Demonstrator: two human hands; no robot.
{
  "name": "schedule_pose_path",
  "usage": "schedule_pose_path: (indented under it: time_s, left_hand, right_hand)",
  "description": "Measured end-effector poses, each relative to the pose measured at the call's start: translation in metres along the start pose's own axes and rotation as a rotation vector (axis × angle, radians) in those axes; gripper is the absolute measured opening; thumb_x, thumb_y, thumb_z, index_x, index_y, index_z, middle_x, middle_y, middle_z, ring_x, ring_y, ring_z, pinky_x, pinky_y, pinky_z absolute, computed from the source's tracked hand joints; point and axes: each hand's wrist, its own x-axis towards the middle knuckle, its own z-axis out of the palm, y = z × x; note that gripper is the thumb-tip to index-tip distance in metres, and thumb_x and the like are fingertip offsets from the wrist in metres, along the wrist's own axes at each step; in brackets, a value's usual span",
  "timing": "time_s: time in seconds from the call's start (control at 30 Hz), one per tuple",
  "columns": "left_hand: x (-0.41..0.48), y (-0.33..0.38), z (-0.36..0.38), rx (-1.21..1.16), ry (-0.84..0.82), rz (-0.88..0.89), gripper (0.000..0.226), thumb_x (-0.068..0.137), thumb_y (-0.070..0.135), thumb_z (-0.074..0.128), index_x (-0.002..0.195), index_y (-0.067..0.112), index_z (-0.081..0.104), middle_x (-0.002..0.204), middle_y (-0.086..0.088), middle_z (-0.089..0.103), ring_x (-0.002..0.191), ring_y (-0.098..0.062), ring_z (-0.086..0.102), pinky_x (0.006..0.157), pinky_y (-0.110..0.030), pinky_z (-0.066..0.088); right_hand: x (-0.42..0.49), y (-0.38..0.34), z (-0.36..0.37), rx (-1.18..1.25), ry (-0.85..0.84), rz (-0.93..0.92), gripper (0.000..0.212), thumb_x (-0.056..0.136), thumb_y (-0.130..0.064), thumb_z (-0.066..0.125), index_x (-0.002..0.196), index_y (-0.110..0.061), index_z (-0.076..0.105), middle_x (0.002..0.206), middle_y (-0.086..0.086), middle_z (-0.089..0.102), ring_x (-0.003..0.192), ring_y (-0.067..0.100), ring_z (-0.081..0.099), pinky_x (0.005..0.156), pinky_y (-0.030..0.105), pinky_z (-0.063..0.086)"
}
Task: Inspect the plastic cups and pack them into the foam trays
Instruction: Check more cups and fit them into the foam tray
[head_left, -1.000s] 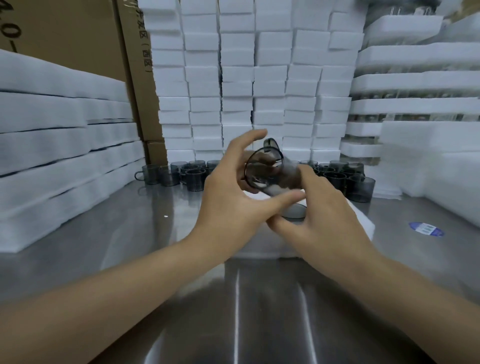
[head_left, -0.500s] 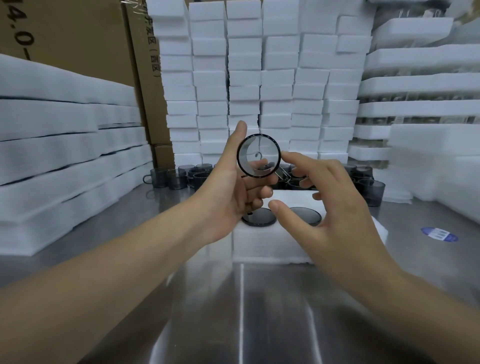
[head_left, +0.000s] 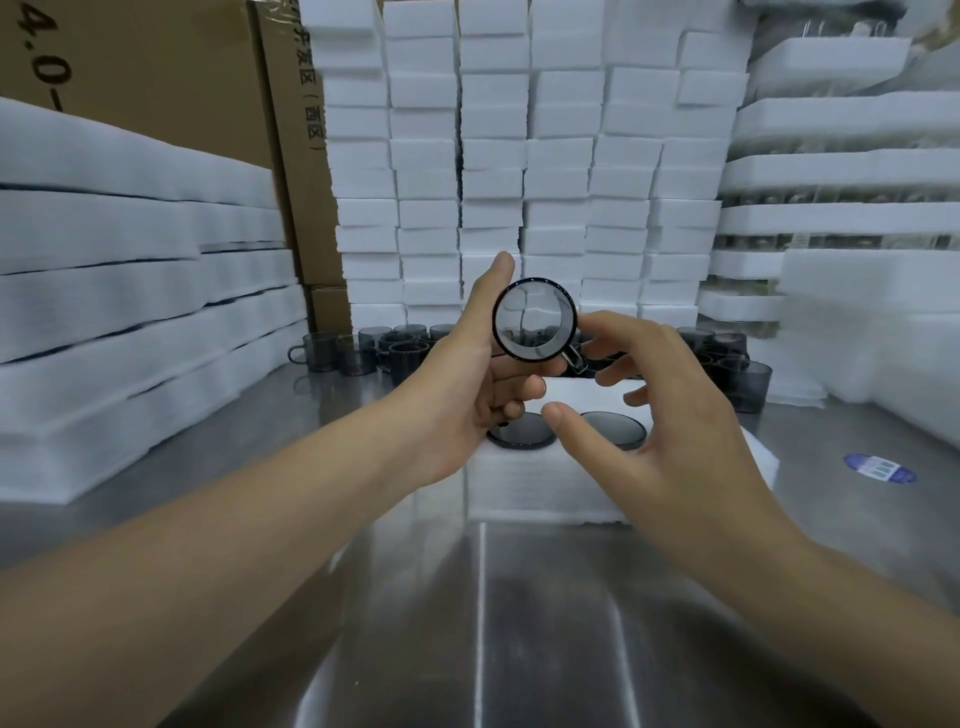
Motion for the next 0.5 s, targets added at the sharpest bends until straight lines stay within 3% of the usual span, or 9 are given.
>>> schedule_pose_path:
  time_s: [0.13, 0.27, 0.37, 0.43, 0.5]
  left_hand:
    - [0.0, -0.001, 0.002, 0.065, -0.016, 0.02, 0.077, 0.089, 0.088, 0.051, 0.109, 0.02, 0.08, 0.086, -0.002, 0.078, 0.054, -0.011, 0.058, 0.059, -0.025, 0.046]
    - [-0.006, -0.006, 0.01, 0.201, -0.064, 0.101, 0.075, 0.088, 0.084, 0.059, 0.11, 0.016, 0.081, 0.092, -0.005, 0.08, 0.061, -0.013, 0.057, 0.078, -0.037, 0.041]
    - [-0.008, -0.011, 0.019, 0.258, 0.004, 0.139, 0.088, 0.071, 0.084, 0.072, 0.109, 0.005, 0.067, 0.083, -0.001, 0.072, 0.065, -0.016, 0.054, 0.071, -0.033, 0.041]
    - [-0.01, -0.017, 0.023, 0.243, 0.055, 0.202, 0.075, 0.069, 0.078, 0.078, 0.1, 0.015, 0.051, 0.083, -0.002, 0.06, 0.069, -0.019, 0.047, 0.066, -0.03, 0.04]
    - [-0.012, -0.026, 0.024, 0.174, 0.012, 0.307, 0.058, 0.082, 0.061, 0.077, 0.103, 0.019, 0.042, 0.084, -0.002, 0.061, 0.065, -0.016, 0.049, 0.059, -0.021, 0.041]
  right_hand:
    - [-0.001, -0.001, 0.001, 0.025, 0.017, 0.018, 0.058, 0.092, -0.048, 0.077, 0.142, -0.049, 0.046, 0.122, -0.02, 0.06, 0.115, 0.009, 0.06, 0.085, 0.023, 0.047]
    - [0.0, -0.008, 0.0, 0.008, 0.067, 0.049, 0.075, 0.081, -0.061, 0.078, 0.143, -0.061, 0.038, 0.112, -0.022, 0.061, 0.106, 0.007, 0.063, 0.08, 0.022, 0.045]
    - [0.001, -0.008, -0.002, 0.01, 0.093, 0.109, 0.071, 0.076, -0.061, 0.083, 0.134, -0.061, 0.042, 0.107, -0.026, 0.063, 0.099, 0.004, 0.065, 0.081, 0.029, 0.05]
    - [0.001, -0.009, -0.002, 0.012, 0.107, 0.144, 0.065, 0.076, -0.054, 0.087, 0.125, -0.06, 0.044, 0.104, -0.028, 0.065, 0.096, 0.002, 0.066, 0.077, 0.03, 0.051]
    - [0.001, -0.011, -0.003, 0.029, 0.136, 0.175, 0.063, 0.076, -0.052, 0.087, 0.121, -0.059, 0.044, 0.105, -0.029, 0.068, 0.097, 0.0, 0.068, 0.076, 0.032, 0.051]
